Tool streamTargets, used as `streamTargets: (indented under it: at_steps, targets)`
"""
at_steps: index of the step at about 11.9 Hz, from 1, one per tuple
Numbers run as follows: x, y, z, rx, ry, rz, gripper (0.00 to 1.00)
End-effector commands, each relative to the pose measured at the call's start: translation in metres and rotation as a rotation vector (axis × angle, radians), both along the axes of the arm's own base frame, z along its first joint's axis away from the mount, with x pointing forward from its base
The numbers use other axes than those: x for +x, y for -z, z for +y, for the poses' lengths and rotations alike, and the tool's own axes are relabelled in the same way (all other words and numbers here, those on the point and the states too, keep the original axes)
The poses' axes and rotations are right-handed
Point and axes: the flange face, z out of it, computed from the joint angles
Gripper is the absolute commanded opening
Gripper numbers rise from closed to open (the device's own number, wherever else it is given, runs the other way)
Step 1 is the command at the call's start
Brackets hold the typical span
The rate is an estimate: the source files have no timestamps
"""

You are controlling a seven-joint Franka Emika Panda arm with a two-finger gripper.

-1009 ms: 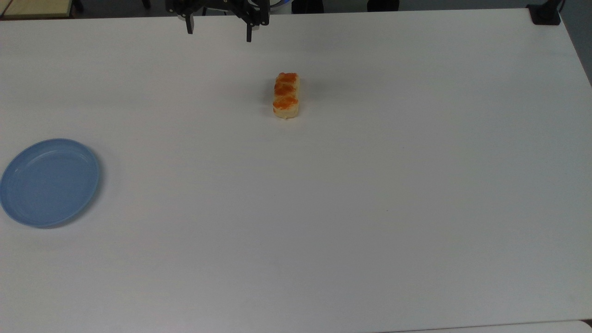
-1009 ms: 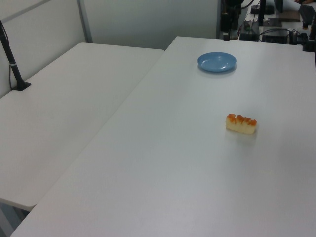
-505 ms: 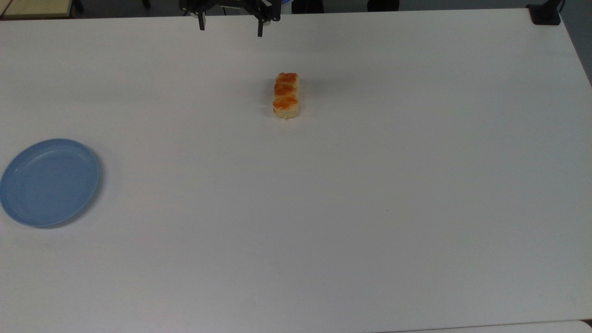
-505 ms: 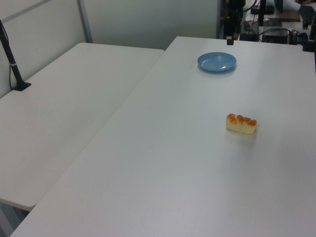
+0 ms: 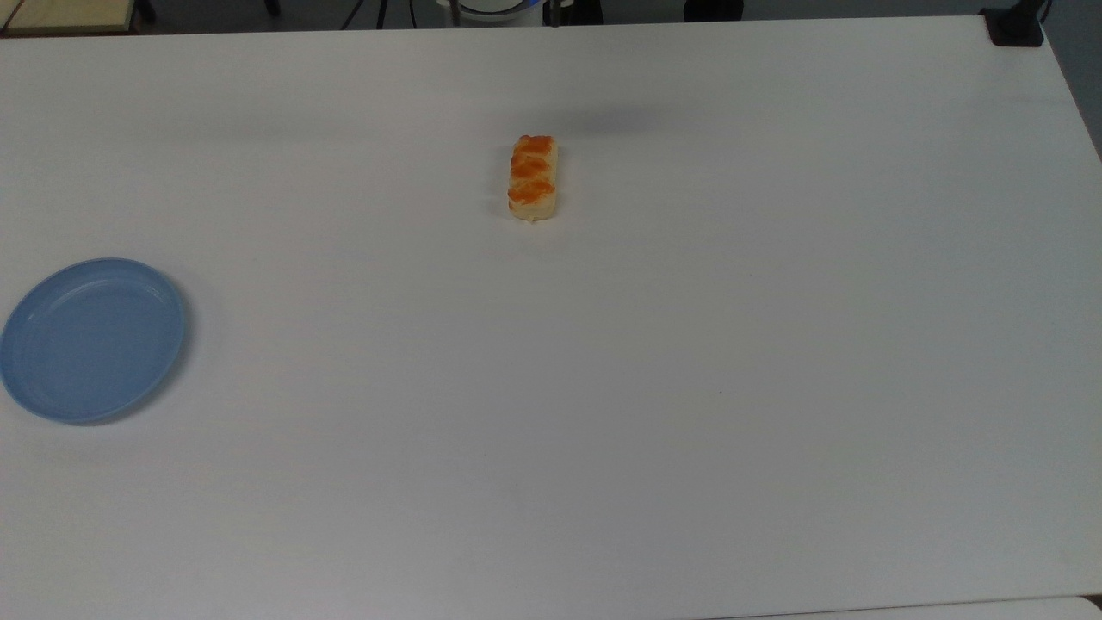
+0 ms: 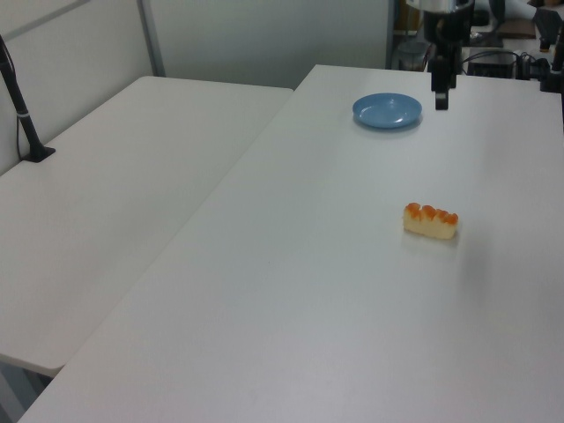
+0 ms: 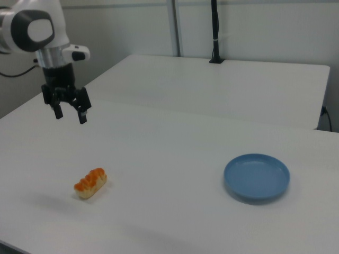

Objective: Put the bread on a plate
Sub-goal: 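Move the open gripper over the glazed bread roll and lower it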

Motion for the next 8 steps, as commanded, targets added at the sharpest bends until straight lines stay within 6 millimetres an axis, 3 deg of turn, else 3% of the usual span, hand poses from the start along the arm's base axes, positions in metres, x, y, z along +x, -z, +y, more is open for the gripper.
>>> streamTargets:
  at_steps: [1,3,8]
  targets:
    - [-0.018,0.067,0.033,0.005,0.052,-0.058,1.0]
    - [-0.02,0.1,0.05,0.0,0.083,-0.072,1.0]
    - [-0.009,0.155,0.045,-0.054,0.11,0.017,1.0]
